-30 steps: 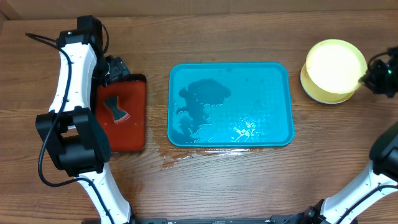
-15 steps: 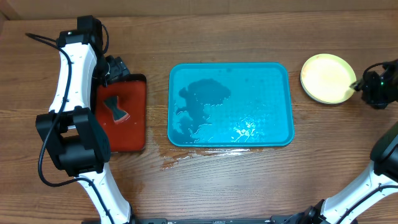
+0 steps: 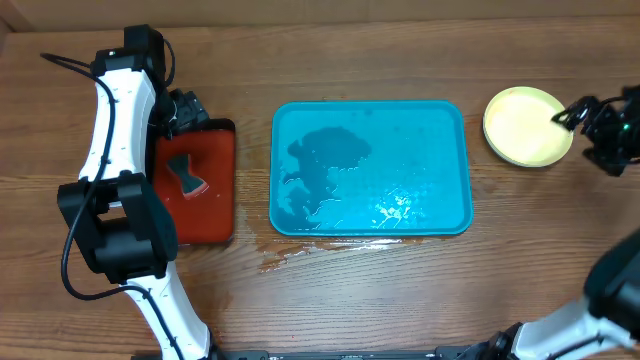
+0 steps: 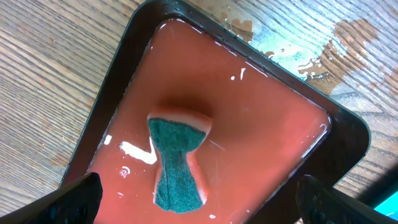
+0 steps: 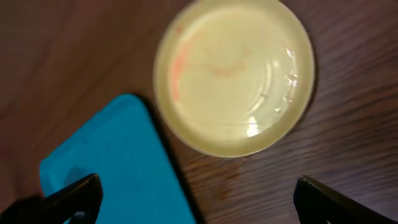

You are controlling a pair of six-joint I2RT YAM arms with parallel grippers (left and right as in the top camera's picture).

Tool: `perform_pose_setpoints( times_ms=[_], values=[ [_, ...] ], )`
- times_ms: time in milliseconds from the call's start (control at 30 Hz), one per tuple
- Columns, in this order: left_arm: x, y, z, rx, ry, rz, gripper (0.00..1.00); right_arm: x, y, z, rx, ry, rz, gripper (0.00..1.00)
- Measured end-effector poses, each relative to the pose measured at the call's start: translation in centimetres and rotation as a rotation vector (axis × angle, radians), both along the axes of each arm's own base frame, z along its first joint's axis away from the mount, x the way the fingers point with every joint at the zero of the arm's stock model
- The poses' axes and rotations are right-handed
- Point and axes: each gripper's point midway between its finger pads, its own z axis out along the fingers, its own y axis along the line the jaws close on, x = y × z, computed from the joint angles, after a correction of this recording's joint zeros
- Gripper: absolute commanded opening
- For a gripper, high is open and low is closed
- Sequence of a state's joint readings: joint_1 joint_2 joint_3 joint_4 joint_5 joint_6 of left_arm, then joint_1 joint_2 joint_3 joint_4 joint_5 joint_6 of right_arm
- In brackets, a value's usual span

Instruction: Clean dirty plates on tray and stack at the side

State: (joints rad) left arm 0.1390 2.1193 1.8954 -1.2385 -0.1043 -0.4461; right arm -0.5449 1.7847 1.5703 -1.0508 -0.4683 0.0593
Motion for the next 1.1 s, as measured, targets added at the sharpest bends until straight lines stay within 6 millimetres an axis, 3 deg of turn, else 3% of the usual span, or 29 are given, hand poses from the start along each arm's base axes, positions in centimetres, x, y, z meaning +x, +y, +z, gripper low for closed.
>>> perform_pose_setpoints(
  times_ms=[133, 233, 400, 567, 667, 900, 1100],
  values=[
    [0.0, 0.0, 0.0, 0.000, 0.000, 0.000, 1.00, -1.8, 4.1, 7.2, -0.068, -0.131, 0.067, 1.00],
    [0.0, 0.0, 0.0, 0.000, 0.000, 0.000, 1.00, -3.8, 7.8, 10.2, -0.083, -0.171, 0.138, 1.00],
    [0.0, 0.0, 0.0, 0.000, 0.000, 0.000, 1.00, -6.9, 14.4, 12.4, -0.077, -0.189, 0.298, 1.00],
    [0.0, 0.0, 0.0, 0.000, 0.000, 0.000, 1.00, -11.8, 19.7, 12.2, -0.027, -0.092, 0.451, 1.00],
    [0.0, 0.0, 0.0, 0.000, 0.000, 0.000, 1.00, -13.8, 20.9, 11.6, -0.003, -0.023, 0.491, 1.00],
    [0.0, 0.0, 0.0, 0.000, 0.000, 0.000, 1.00, -15.4, 21.1, 10.9, 0.014, 0.053, 0.497, 1.00],
    [0.0, 0.0, 0.0, 0.000, 0.000, 0.000, 1.00, -14.9, 21.0, 11.1, 0.004, 0.030, 0.496, 1.00]
  ],
)
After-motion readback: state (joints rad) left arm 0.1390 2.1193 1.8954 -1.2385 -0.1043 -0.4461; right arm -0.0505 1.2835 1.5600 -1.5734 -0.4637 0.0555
